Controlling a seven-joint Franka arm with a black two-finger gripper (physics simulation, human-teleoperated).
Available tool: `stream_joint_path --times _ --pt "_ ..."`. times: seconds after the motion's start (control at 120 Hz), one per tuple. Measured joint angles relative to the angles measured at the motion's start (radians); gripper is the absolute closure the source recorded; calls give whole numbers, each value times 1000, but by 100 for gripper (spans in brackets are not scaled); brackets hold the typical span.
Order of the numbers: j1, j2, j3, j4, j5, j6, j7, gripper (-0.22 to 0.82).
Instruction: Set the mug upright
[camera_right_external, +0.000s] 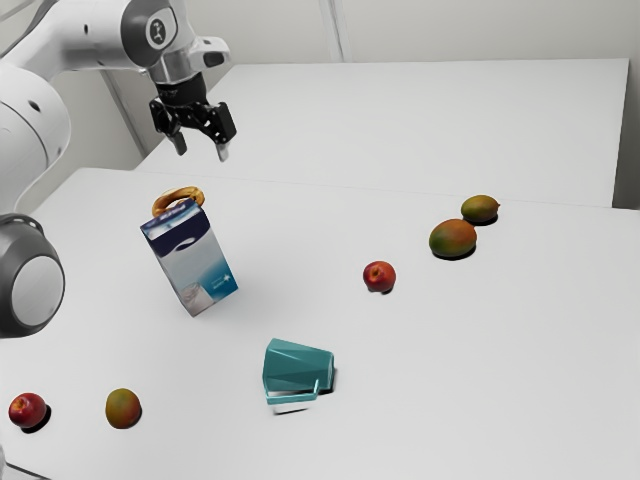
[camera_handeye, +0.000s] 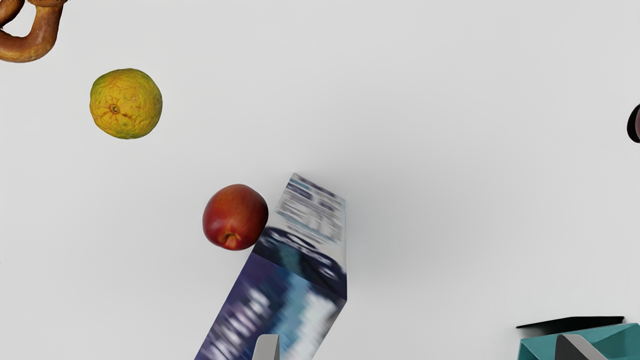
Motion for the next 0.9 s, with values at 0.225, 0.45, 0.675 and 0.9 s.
stream_joint_path --times 0.225,0.45,0.675,0.9 --pt "-21 -34 3 -22 -28 -14 17 0" --pt "-118 -379 -23 -420 -14 37 -42 0" --pt "-131 -555 -49 -708 8 149 -129 0" --pt "-151 -590 -53 -908 -14 304 -208 0"
